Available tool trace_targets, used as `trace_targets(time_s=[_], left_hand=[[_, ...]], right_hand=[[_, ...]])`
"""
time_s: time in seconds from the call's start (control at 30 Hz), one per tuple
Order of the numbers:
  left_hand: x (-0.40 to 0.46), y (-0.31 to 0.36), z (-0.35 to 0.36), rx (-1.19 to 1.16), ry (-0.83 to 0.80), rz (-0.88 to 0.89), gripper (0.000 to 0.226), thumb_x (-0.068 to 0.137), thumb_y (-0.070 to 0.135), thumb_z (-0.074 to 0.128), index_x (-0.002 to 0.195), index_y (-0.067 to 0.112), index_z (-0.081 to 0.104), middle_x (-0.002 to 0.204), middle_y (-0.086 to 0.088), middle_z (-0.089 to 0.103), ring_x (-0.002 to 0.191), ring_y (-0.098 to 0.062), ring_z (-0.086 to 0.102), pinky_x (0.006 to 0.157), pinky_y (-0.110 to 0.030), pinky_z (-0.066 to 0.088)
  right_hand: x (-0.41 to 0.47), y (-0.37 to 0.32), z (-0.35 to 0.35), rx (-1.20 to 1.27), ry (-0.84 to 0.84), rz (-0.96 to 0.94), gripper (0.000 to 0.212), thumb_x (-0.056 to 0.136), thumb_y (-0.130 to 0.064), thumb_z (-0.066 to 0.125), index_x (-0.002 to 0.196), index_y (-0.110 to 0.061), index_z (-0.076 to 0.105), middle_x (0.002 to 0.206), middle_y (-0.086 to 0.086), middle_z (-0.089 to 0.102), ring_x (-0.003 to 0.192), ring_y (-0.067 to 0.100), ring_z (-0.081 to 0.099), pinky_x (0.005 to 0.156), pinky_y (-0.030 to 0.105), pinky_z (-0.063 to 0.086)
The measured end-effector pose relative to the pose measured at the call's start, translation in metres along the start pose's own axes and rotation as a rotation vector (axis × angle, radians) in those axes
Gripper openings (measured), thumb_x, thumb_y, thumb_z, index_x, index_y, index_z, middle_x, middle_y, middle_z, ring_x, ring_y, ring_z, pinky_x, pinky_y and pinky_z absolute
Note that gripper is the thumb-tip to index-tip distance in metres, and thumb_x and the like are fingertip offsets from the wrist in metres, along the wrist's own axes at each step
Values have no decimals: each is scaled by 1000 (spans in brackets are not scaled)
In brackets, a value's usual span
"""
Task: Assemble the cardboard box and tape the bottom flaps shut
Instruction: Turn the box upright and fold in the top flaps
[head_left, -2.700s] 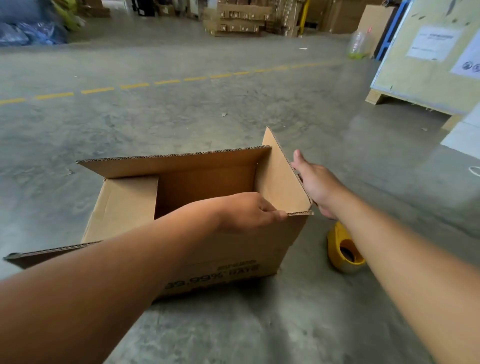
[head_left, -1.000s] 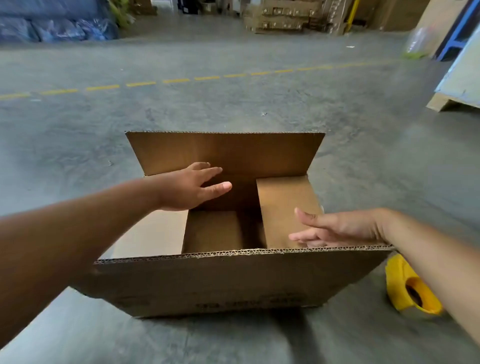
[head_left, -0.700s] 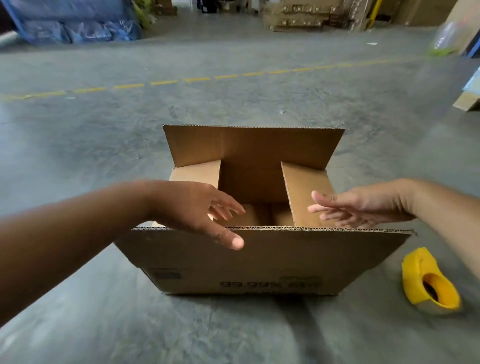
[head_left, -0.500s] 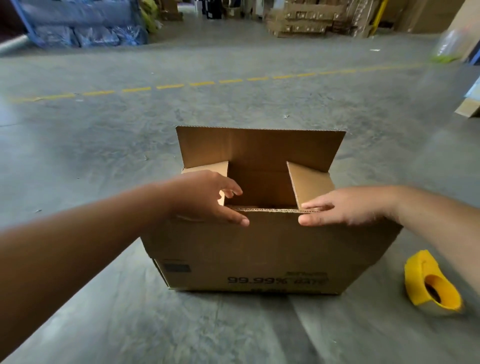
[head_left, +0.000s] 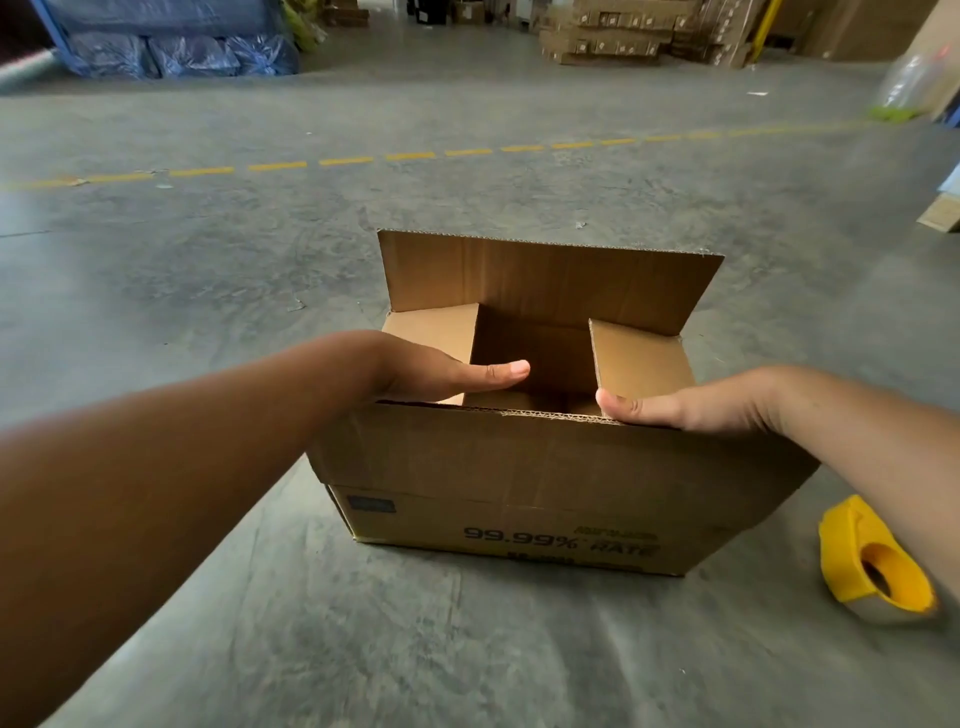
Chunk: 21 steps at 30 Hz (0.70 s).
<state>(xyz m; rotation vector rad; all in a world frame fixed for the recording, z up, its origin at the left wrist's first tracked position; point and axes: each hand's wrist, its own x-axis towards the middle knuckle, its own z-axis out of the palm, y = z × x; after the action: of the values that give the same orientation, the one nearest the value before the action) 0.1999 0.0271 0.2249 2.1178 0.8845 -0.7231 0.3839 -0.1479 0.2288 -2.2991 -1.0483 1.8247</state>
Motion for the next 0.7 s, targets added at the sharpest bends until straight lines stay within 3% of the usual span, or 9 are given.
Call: trace_targets(time_s=[0.03,0.1,0.17,0.23,0.33,0.4,0.5,0.6,0.7], left_hand=[[3,1,0,25,39,-20,93,83,83,22,155,25,35,158,-7,38,144,-27,37,114,-42,29],[11,-1,-1,-2,-18,-86,96,81,86,24,147,21,47,136,-10,58,127,-29,55,108,-42,39],[14,-2,1,-51,-93,-97,96,79,88,24,142,21,52,120,-9,64,121,-30,60,109,-44,43],[14,1,0,-19,-79,-84,93,82,86,19,149,26,45,133,-10,58,130,-30,53,113,-45,37],[13,7,-1,34,-48,-46,91,86,82,13,158,29,27,160,-8,34,146,-30,33,118,-45,24],[16,5,-2,53,-46,-47,104,74,90,15,158,30,26,161,-9,31,147,-31,31,119,-47,23],[19,-2,-3,33,-44,-14,124,50,97,27,153,28,38,155,-8,42,141,-31,41,119,-50,28],[18,-8,-1,-7,-97,54,102,57,88,46,136,24,58,137,-6,61,124,-27,59,112,-46,41],[17,-12,4,130,-11,160,91,73,74,56,151,31,41,155,2,43,140,-25,43,114,-41,31]], right_hand=[[1,0,-2,4,-1,2,74,77,-78,27,88,-24,77,96,10,75,88,23,73,82,33,58],[3,-1,-3,21,14,20,77,79,-78,24,85,-23,78,92,9,76,85,22,73,78,31,58],[7,0,-4,32,36,9,75,75,-79,24,93,-25,73,96,10,75,91,24,72,85,34,57],[10,0,-5,29,77,0,72,71,-82,25,100,-31,67,101,9,74,96,24,71,89,37,55],[11,0,-8,27,99,13,73,72,-84,23,105,-33,64,99,9,75,93,24,71,85,35,56],[10,-1,-8,6,127,11,70,74,-83,20,107,-35,60,97,6,74,90,21,71,80,32,57],[11,1,-7,-56,139,6,87,69,-89,28,110,-24,69,100,8,75,89,20,72,80,32,57],[15,10,-6,-267,231,-93,105,55,-98,32,127,-27,62,119,-1,69,108,15,66,101,38,47],[17,18,1,-511,428,-210,110,50,-101,30,145,-46,32,156,-13,29,140,12,33,116,41,25]])
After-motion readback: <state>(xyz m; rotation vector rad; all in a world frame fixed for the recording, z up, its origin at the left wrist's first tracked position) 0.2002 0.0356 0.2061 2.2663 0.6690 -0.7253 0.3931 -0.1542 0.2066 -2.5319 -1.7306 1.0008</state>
